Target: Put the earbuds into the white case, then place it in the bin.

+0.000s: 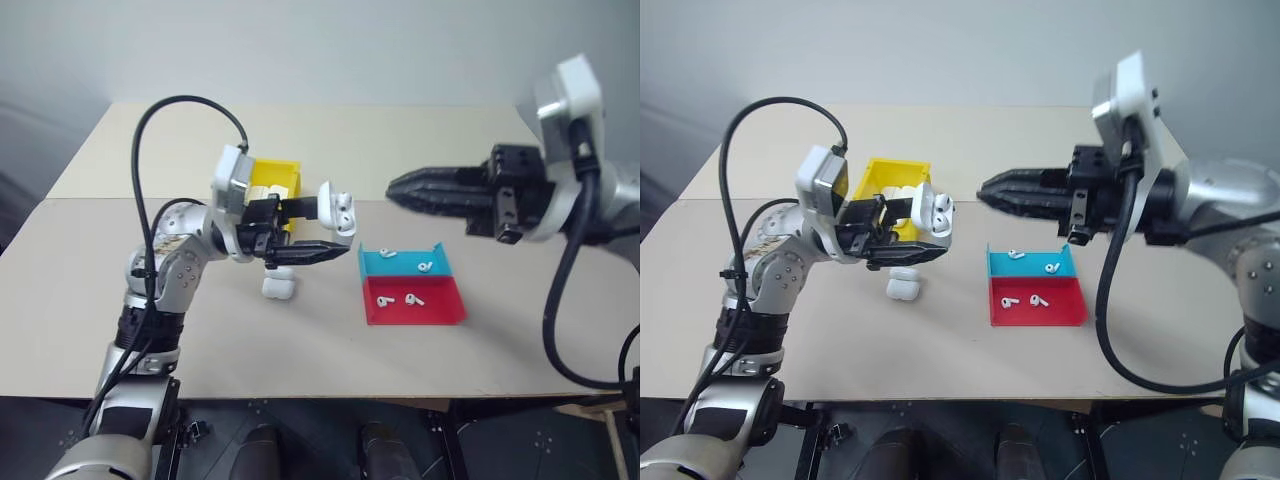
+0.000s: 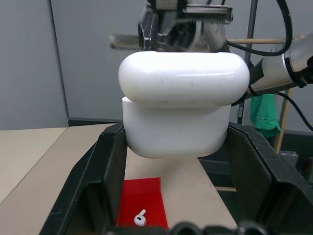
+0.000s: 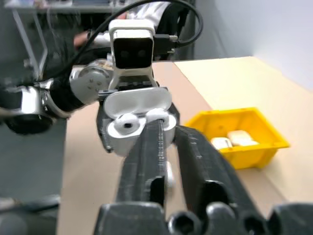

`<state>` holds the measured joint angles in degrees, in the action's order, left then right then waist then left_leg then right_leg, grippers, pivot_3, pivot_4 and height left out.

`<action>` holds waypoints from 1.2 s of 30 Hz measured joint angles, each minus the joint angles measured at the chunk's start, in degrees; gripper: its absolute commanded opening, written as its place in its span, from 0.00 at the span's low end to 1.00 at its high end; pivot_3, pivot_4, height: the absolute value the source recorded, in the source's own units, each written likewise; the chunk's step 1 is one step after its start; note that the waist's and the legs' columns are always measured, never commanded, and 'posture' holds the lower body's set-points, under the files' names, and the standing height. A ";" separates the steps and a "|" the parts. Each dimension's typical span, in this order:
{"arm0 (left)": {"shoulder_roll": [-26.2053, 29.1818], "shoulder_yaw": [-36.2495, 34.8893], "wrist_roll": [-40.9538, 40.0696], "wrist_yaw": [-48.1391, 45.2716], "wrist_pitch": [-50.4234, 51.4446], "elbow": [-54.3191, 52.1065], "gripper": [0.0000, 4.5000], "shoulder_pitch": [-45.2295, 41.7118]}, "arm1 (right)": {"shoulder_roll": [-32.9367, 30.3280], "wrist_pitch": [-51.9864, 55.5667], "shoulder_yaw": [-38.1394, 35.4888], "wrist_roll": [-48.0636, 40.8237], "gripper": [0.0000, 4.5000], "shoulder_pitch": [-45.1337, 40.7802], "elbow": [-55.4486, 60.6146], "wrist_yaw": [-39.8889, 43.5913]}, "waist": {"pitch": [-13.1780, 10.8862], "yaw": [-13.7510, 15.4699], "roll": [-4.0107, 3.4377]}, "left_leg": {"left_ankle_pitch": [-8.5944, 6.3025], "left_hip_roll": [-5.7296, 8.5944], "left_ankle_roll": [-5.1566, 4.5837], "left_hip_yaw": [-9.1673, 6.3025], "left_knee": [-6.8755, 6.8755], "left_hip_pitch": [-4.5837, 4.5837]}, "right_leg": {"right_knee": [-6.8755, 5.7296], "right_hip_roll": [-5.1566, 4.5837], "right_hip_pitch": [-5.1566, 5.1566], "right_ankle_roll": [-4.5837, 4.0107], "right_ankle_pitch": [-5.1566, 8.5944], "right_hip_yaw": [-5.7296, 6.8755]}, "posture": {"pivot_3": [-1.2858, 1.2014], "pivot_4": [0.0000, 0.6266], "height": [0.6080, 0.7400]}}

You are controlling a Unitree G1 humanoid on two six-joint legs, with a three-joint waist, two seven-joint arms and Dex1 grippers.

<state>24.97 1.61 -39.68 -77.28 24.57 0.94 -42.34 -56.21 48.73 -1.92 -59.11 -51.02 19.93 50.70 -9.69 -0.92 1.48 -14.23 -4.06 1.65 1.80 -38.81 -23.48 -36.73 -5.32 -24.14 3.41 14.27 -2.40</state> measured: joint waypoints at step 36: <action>-1.84 -0.70 3.82 1.83 -3.08 0.58 0.61 0.24 | 5.24 -8.32 11.13 30.60 0.02 -9.28 -5.61 24.93 | 0.00 0.23 -0.07 | 0.00 0.00 0.00 -0.06 -0.12 -0.17 | -0.09 -0.04 -0.08 0.01 -0.01 0.09 | 0.52 0.24 1.00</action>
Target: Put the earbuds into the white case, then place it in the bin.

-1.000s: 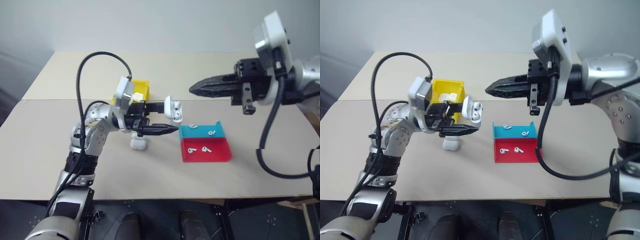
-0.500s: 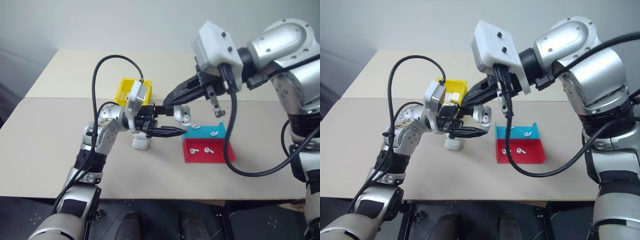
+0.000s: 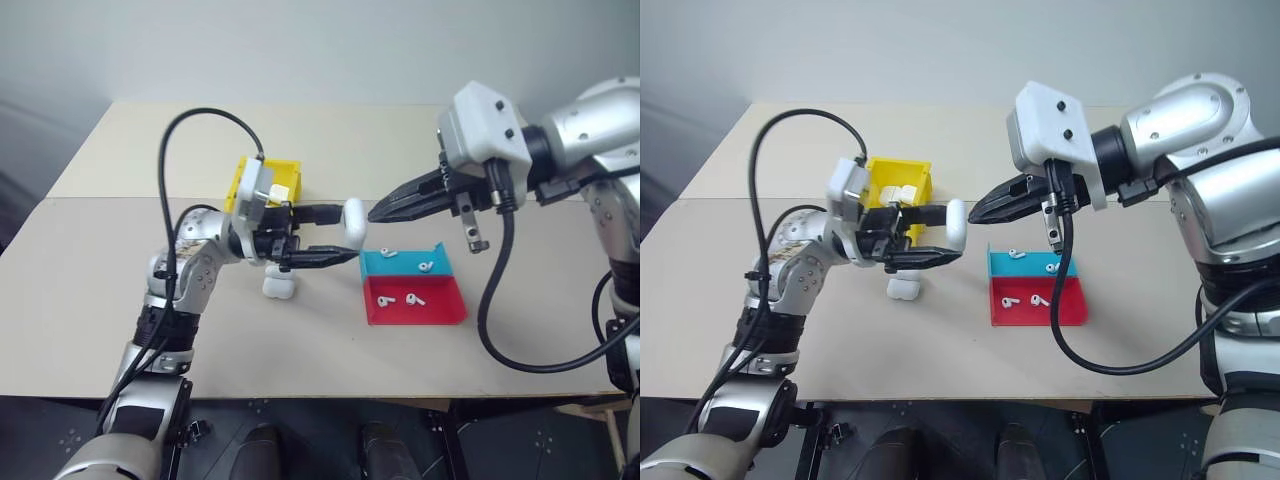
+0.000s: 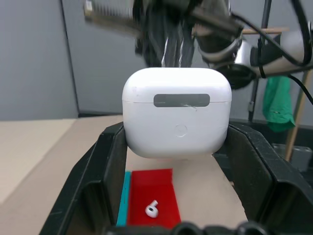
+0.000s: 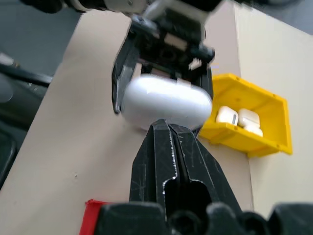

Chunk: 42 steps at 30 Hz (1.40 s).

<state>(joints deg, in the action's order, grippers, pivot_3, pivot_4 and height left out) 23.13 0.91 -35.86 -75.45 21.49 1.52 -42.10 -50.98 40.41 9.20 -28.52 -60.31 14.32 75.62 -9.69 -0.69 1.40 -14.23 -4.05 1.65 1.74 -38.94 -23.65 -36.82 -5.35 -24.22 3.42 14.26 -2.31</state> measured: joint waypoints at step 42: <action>3.74 -8.18 19.05 46.99 8.97 -2.84 1.00 7.24 | 9.15 13.84 -23.23 -26.70 0.00 37.52 27.68 -47.47 | 0.04 -0.21 0.09 | 0.00 0.02 0.00 -0.02 0.11 0.16 | 0.02 0.00 0.12 0.01 -0.01 -0.02 | 0.52 0.24 1.00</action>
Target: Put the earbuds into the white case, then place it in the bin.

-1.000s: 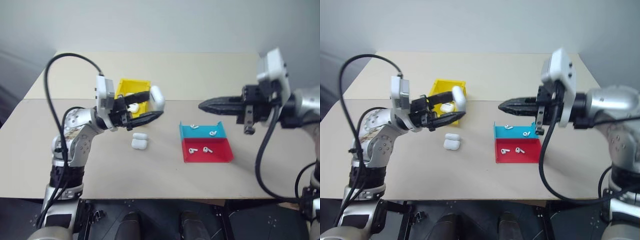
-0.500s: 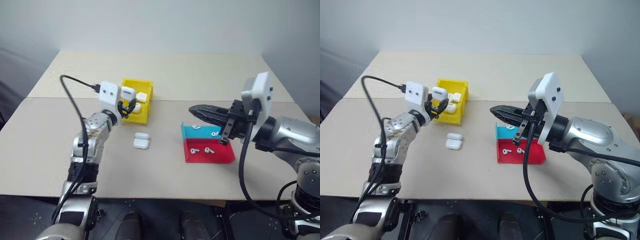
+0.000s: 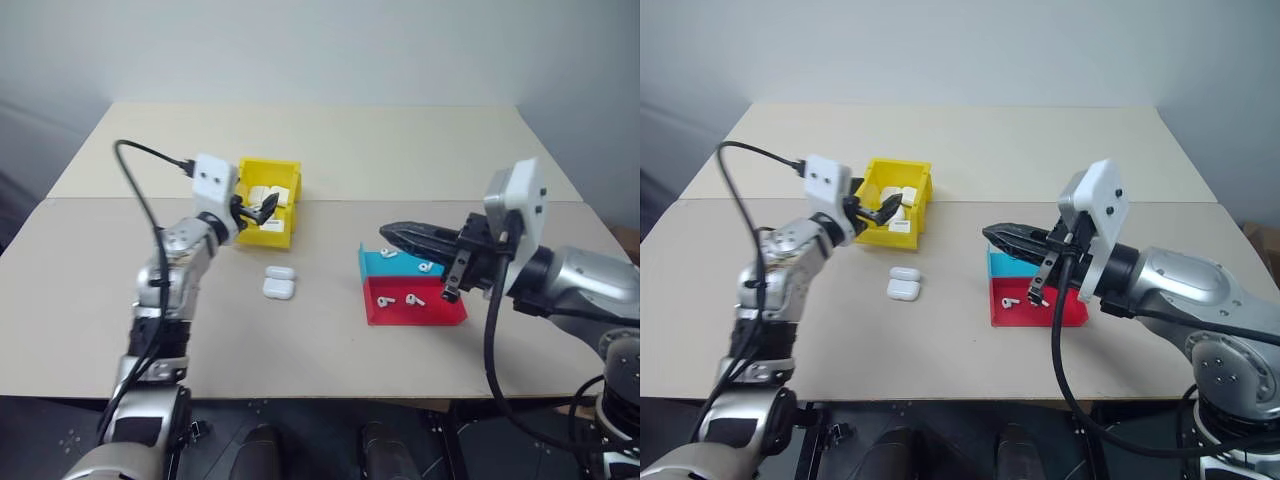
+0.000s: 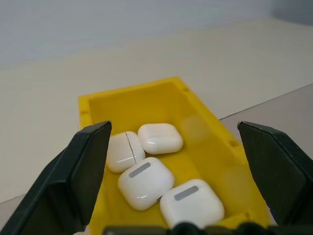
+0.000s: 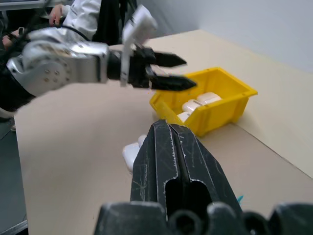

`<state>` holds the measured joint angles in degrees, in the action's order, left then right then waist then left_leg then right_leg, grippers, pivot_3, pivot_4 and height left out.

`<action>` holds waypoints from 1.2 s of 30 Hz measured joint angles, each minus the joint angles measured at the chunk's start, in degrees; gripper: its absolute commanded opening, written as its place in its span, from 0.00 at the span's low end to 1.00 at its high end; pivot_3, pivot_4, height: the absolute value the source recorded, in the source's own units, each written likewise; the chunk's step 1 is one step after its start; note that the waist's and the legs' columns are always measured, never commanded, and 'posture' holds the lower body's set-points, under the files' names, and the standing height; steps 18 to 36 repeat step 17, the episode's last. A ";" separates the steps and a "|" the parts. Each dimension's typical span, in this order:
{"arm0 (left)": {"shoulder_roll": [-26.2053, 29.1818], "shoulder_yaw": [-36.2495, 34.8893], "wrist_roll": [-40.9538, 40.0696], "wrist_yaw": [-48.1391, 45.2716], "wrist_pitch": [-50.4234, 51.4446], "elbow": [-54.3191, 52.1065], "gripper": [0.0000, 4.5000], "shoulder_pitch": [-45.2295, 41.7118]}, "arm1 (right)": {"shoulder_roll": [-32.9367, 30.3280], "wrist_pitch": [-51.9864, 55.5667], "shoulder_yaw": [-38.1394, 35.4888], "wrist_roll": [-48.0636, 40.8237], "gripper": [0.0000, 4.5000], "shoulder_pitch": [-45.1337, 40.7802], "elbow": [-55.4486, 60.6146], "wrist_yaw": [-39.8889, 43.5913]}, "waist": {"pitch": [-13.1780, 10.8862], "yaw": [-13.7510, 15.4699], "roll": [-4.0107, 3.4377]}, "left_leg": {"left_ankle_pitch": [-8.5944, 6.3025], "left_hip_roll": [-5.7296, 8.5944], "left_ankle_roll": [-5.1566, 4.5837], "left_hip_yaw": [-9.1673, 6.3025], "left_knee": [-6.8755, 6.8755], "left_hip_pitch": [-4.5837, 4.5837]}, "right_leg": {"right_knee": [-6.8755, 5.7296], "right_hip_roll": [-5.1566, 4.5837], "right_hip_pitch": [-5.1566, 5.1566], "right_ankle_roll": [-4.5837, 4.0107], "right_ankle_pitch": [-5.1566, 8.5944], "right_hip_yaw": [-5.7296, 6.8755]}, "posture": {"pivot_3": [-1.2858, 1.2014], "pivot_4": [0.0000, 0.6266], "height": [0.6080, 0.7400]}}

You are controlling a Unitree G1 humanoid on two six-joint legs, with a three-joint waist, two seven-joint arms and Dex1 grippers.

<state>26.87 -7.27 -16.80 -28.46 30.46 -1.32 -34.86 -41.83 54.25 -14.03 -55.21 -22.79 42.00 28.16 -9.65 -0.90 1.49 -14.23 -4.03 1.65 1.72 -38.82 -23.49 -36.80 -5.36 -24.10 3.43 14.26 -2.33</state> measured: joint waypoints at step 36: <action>28.09 -21.60 -33.09 -33.45 9.46 -30.39 1.00 27.19 | -5.28 -14.13 1.41 9.87 0.00 9.74 -7.76 16.91 | 0.01 0.17 0.05 | -0.01 -0.04 0.00 0.06 0.04 0.19 | 0.03 0.01 0.11 -0.02 0.03 -0.03 | 0.52 0.24 1.00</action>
